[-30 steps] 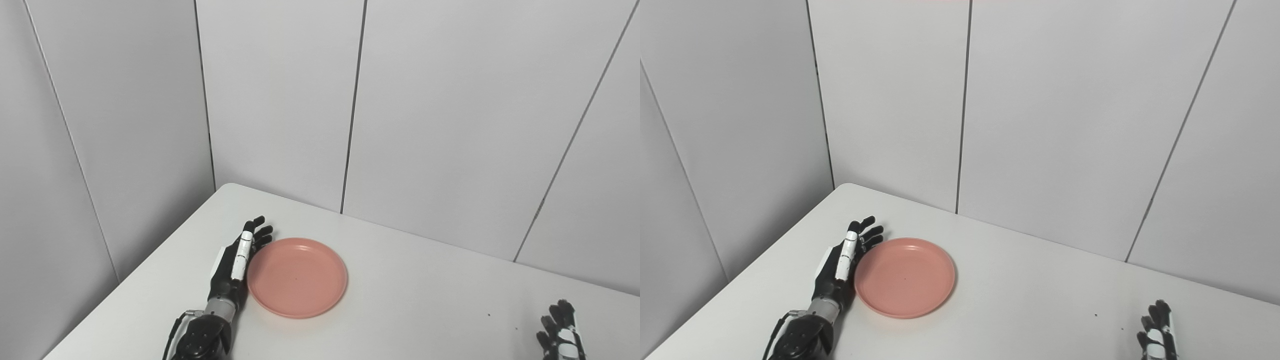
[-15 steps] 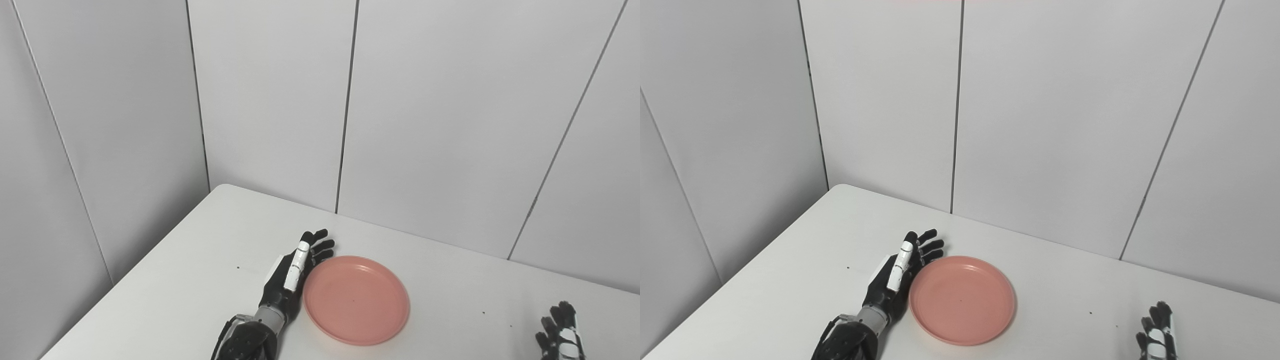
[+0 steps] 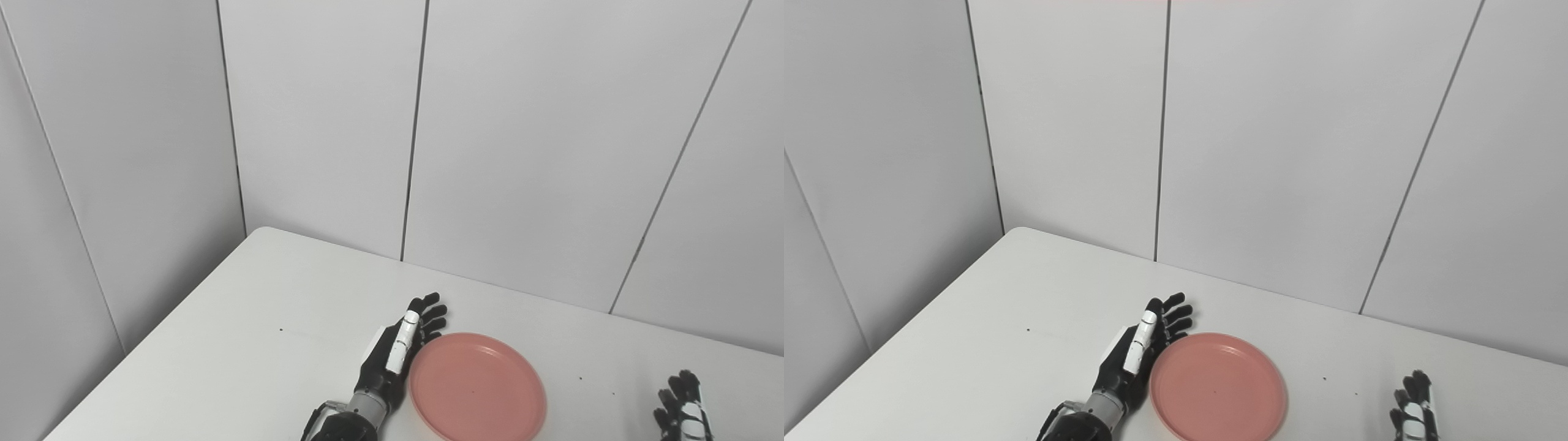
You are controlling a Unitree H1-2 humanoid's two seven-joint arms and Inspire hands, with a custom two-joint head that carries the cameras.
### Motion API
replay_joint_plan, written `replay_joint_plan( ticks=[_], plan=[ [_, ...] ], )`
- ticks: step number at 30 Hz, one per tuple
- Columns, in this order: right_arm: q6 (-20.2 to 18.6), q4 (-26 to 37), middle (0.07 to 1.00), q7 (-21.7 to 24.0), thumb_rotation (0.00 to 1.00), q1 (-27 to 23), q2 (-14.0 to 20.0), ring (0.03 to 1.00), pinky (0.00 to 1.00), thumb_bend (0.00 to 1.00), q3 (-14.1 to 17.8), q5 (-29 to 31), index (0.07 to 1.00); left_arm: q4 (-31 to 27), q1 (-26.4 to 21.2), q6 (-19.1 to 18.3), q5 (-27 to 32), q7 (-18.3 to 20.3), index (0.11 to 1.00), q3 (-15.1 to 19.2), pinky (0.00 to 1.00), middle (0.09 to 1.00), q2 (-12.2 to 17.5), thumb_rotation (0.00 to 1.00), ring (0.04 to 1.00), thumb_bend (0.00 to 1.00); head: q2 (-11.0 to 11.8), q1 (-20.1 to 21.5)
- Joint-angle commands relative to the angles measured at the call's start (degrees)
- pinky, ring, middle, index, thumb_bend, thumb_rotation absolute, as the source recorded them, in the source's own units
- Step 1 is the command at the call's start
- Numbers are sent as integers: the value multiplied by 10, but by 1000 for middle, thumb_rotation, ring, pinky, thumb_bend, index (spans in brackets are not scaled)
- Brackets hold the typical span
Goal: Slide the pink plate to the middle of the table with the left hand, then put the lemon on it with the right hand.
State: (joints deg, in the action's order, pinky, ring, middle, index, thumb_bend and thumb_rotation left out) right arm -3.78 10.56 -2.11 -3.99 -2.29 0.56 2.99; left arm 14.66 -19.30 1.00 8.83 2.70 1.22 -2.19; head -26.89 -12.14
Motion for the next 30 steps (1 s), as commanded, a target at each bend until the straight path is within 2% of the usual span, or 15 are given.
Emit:
replay_joint_plan(
  ticks=[1,4,7,10,13,19,30],
  plan=[
    [41,2,945,-1,925,-13,-2,957,1000,389,2,-2,946,-19,-4,12,-2,-3,883,1,926,887,-5,1000,901,740,-4,7],
    [56,-15,934,0,896,-16,-2,940,1000,453,1,-4,933,-34,2,6,-4,-5,884,2,924,884,-8,1000,898,722,-22,48],
    [62,-30,933,2,932,-19,1,936,999,551,-5,-14,932,-52,9,-8,-2,-2,892,1,944,889,-8,1000,906,717,-32,69],
    [55,-29,948,5,973,-22,1,947,1000,626,-15,-25,947,-68,14,-26,-4,3,898,-4,984,894,-4,1000,913,725,-49,99],
    [42,-25,964,3,990,-25,-3,960,1000,679,-20,-29,959,-79,16,-41,1,9,904,-6,996,902,-5,1000,917,709,-56,109],
    [34,-24,968,-2,1000,-32,-8,966,1000,683,-29,-45,957,-89,22,-52,2,11,902,-11,987,898,-10,1000,909,684,-72,149],
    [48,-38,952,-9,989,-41,-19,941,1000,704,-33,-54,941,-98,30,-40,-2,11,901,-16,941,893,-17,1000,898,666,-73,199]
  ],
)
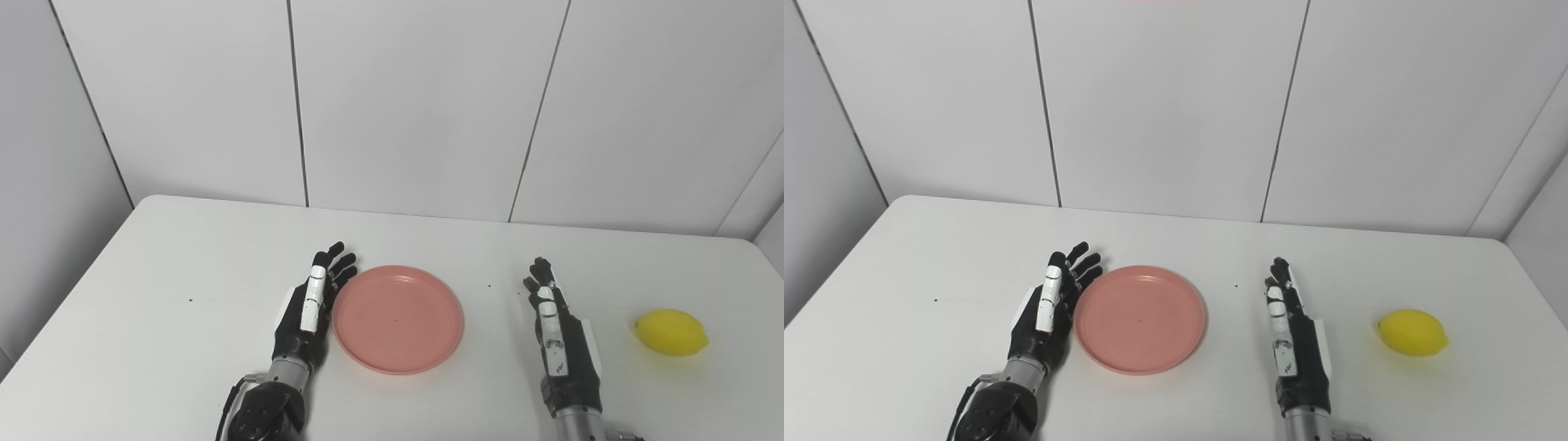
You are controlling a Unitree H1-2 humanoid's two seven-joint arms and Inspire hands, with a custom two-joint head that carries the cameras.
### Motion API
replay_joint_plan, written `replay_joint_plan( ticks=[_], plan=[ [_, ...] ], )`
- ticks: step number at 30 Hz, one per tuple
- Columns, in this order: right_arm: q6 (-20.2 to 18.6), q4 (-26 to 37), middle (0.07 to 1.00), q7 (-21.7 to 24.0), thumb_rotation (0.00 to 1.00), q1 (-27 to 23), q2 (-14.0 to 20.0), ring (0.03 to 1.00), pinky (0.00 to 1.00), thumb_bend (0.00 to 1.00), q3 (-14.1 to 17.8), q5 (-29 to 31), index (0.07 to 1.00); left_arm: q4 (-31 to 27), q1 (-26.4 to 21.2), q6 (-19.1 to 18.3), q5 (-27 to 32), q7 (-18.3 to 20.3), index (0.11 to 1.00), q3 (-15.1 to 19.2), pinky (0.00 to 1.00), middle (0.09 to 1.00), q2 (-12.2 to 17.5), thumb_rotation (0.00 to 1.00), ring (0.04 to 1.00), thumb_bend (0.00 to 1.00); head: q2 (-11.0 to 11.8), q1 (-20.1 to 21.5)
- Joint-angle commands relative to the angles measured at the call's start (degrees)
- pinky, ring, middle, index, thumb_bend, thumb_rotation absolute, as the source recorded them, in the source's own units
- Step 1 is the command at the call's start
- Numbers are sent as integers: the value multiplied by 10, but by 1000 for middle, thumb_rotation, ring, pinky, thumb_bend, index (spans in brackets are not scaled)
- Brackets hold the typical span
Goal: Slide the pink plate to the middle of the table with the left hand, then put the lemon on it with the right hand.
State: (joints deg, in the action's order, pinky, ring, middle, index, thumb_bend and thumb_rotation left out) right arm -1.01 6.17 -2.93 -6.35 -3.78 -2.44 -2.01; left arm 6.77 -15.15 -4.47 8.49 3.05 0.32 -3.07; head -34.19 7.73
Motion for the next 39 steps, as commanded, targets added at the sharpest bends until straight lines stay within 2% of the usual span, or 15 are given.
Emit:
replay_joint_plan(
  ticks=[1,6,13,18,22,28,32,39],
  plan=[
    [22,5,953,-1,990,-18,-5,942,1000,702,-3,-5,941,-19,-11,16,1,8,902,-7,939,893,-8,1000,898,665,1,8],
    [32,-7,950,-5,985,-21,-10,945,1000,704,-7,-10,941,-17,-9,18,-1,12,902,-13,963,896,-3,1000,911,685,2,44],
    [41,-18,950,-8,985,-28,-11,947,975,702,-10,-25,943,-26,-4,14,-7,13,896,-23,941,902,-1,1000,911,686,-1,57],
    [39,-21,951,-9,980,-29,-14,953,988,705,-10,-26,942,-27,3,18,-16,10,894,-30,936,899,-2,1000,907,681,0,87],
    [46,-30,955,-12,998,-33,-17,962,998,654,-14,-35,944,-32,8,19,-27,11,910,-37,956,905,0,1000,916,672,-1,104],
    [61,-42,942,-16,1000,-37,-20,948,984,637,-15,-43,934,-30,10,27,-33,9,916,-40,957,913,-5,1000,923,671,-3,107],
    [64,-42,938,-15,1000,-37,-19,947,983,634,-15,-45,932,-25,9,31,-34,12,934,-46,986,927,-7,1000,938,686,-3,107],
    [59,-34,947,-12,993,-37,-19,955,995,653,-13,-35,937,-26,11,26,-34,11,924,-54,969,926,-11,1000,935,684,-4,101]
  ],
)
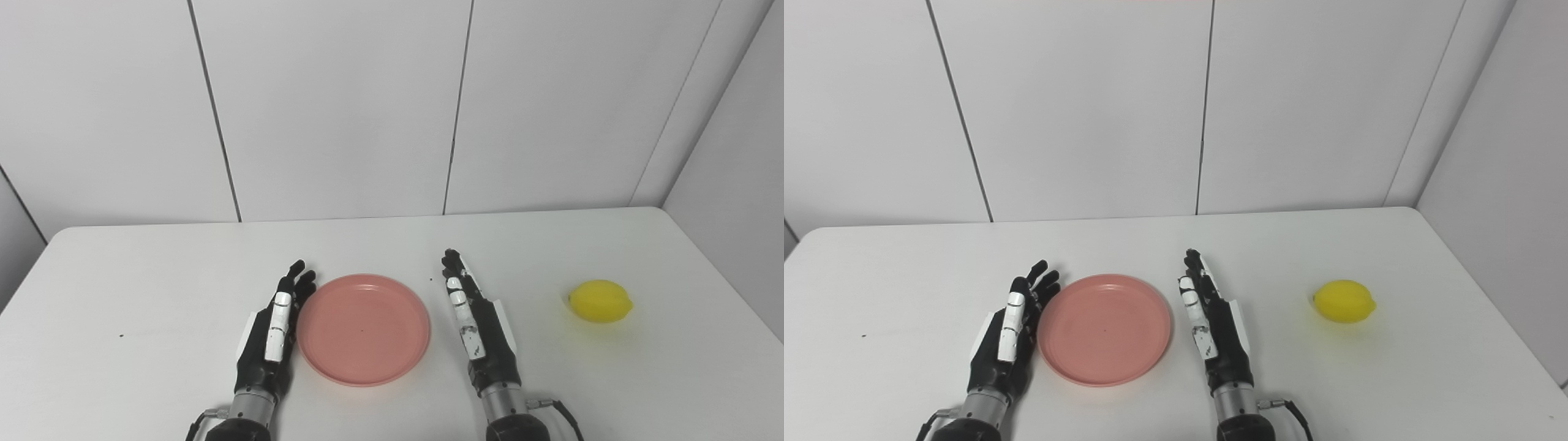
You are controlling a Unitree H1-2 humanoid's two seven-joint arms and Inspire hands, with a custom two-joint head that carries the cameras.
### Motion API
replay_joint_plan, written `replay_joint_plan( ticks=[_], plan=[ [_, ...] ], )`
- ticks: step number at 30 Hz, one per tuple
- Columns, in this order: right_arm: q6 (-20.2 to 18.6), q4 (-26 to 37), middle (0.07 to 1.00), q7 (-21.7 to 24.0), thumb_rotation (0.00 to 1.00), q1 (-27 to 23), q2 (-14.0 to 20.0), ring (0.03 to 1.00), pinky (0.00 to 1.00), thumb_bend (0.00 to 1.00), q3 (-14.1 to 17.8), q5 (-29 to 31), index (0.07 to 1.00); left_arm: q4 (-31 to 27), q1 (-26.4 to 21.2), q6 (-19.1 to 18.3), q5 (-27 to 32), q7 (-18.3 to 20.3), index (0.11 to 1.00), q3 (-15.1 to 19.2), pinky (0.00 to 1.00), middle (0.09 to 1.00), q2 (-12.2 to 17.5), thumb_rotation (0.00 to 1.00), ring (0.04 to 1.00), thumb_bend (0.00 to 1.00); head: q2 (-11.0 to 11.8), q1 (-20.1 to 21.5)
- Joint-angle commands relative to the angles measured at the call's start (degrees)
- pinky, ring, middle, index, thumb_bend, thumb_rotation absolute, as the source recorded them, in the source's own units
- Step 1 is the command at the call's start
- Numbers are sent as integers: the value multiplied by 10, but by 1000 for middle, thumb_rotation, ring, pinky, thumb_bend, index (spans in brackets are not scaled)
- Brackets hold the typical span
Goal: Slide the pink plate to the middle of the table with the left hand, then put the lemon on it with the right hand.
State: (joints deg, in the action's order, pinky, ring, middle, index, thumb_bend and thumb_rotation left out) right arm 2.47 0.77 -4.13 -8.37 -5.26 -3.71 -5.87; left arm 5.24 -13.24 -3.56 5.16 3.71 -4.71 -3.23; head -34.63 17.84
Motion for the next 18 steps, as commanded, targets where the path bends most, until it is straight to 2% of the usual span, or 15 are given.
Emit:
replay_joint_plan(
  ticks=[1,5,7,12,16,18],
  plan=[
    [25,20,948,1,988,-16,-3,955,997,653,0,4,937,-9,-8,18,0,5,923,-4,970,927,-10,1000,935,686,1,0],
    [22,28,945,-9,959,-14,2,946,986,684,5,-9,930,-8,-7,17,-3,4,923,-5,962,925,-10,1000,933,694,5,6],
    [11,37,943,-20,959,-13,7,955,992,709,7,-35,931,-9,-7,18,-8,1,920,-4,958,921,-9,1000,930,693,6,9],
    [21,70,946,-45,896,-12,30,946,916,643,18,-96,945,-9,-9,18,-11,1,924,-2,987,922,-5,1000,930,676,10,20],
    [-9,113,944,-65,863,-10,48,951,908,681,37,-150,943,-7,-9,23,-8,2,930,1,985,927,-2,1000,935,681,12,22],
    [-23,135,935,-70,812,-9,59,942,895,667,47,-179,931,-8,-9,22,-6,2,929,2,979,927,-1,1000,934,679,15,30]
  ],
)
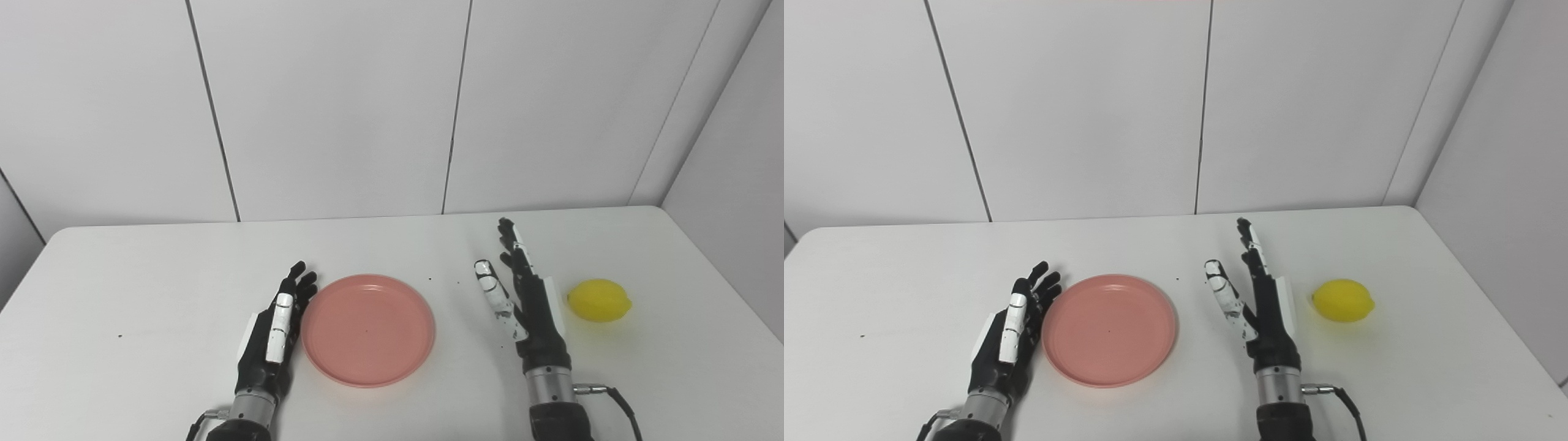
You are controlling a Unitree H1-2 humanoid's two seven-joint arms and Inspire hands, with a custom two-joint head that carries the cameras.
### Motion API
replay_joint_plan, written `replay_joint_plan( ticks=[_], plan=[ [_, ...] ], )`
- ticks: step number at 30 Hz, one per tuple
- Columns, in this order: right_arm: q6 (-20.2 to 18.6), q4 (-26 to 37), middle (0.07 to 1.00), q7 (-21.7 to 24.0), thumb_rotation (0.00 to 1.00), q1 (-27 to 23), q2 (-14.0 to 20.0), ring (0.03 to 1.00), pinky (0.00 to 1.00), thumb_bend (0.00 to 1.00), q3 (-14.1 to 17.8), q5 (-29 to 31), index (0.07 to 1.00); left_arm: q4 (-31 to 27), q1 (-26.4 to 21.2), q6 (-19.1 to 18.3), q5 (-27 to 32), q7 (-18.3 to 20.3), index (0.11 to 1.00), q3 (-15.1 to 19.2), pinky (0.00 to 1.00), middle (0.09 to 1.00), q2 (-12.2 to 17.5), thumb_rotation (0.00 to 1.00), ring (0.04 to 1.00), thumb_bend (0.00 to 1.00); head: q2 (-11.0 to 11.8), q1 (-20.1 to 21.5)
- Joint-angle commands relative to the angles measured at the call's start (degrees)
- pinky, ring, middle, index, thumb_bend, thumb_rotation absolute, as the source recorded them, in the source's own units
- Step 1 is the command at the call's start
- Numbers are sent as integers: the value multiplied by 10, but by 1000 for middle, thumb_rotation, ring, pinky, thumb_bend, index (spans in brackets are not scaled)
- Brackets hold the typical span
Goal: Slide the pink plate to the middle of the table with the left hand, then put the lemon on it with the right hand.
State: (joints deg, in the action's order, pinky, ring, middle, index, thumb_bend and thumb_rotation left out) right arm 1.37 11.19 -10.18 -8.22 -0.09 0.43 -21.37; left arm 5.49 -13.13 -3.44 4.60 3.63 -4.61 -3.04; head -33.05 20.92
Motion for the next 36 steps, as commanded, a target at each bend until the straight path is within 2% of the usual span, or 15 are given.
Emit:
replay_joint_plan(
  ticks=[1,2,6,7,11,14,21,24,30,36],
  plan=[
    [-18,39,932,-13,787,-9,11,937,892,665,11,-36,929,-12,-10,20,0,4,929,1,981,926,-3,1000,934,679,-1,-1],
    [-23,45,925,-15,739,-9,15,926,882,665,16,-47,923,-11,-10,20,1,4,929,2,980,925,-3,1000,933,680,3,5],
    [-50,65,915,-19,676,-5,29,909,878,688,32,-91,923,-8,-10,23,2,3,919,7,963,917,-1,1000,925,687,7,15],
    [-60,70,915,-18,666,-4,31,908,879,690,36,-102,923,-7,-11,24,4,3,918,9,961,917,0,1000,924,689,9,34],
    [-88,83,923,-18,541,-2,33,912,858,738,46,-124,914,0,-13,32,21,19,915,19,941,916,9,1000,924,688,19,65],
    [-109,87,925,-20,515,0,31,911,842,747,48,-140,914,7,-15,32,31,28,914,26,939,915,14,1000,925,695,24,93],
    [-180,101,920,-9,408,0,42,894,803,781,52,-204,910,25,-23,36,48,45,919,34,961,926,23,1000,938,644,28,110],
    [-196,104,918,-9,347,0,50,894,801,791,56,-215,908,31,-25,39,50,45,911,39,938,917,23,1000,926,653,28,111],
    [-218,99,899,-6,303,-1,69,857,732,829,62,-242,897,36,-25,40,51,45,901,41,926,906,25,1000,915,668,30,111],
    [-241,81,882,5,249,-10,81,852,738,858,53,-267,888,40,-24,43,57,46,900,46,939,906,25,1000,917,665,32,121]
  ],
)
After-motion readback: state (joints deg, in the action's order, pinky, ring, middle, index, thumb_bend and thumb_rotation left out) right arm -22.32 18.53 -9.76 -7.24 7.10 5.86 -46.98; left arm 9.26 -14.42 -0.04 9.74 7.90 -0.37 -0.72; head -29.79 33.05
